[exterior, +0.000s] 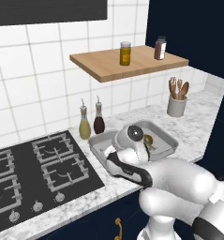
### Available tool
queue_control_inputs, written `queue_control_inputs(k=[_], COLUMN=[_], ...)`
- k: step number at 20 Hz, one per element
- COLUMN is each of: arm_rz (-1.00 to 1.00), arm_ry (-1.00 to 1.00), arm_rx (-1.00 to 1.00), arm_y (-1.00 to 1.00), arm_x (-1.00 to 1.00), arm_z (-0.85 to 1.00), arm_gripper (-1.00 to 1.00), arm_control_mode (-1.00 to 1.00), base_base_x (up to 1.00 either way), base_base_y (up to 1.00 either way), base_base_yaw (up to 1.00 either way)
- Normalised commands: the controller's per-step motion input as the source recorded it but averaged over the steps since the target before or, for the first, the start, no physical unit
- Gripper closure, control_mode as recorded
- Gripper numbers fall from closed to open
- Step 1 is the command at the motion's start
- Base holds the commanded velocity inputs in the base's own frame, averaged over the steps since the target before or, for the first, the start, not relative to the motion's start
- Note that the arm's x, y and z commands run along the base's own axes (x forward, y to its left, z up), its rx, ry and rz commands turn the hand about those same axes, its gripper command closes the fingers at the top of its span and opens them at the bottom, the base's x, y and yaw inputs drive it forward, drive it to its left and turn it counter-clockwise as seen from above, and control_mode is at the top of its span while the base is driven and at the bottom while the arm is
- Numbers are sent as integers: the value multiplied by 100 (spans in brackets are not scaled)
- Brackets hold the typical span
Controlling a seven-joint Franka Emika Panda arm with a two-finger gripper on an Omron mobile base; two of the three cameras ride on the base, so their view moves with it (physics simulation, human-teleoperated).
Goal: Place one avocado and one fish in each tupperware on the nearby counter, to pack two identical lunches.
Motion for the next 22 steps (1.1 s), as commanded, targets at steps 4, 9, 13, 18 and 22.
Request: queue_control_inputs(k=[4,9,13,18,22], arm_rz=[-8,-7,-1,0,0], arm_ry=[-19,-8,-1,-1,0], arm_rx=[0,2,0,0,1], arm_y=[-1,0,0,7,0], arm_x=[-100,-81,-30,-7,0], arm_z=[56,59,14,4,0], arm_gripper=[-100,-100,-100,-100,-100], arm_control_mode=[-100,-100,-100,-100,-100], base_base_x=[0,0,0,0,0], base_base_y=[0,0,0,0,0], base_base_yaw=[0,0,0,0,0])
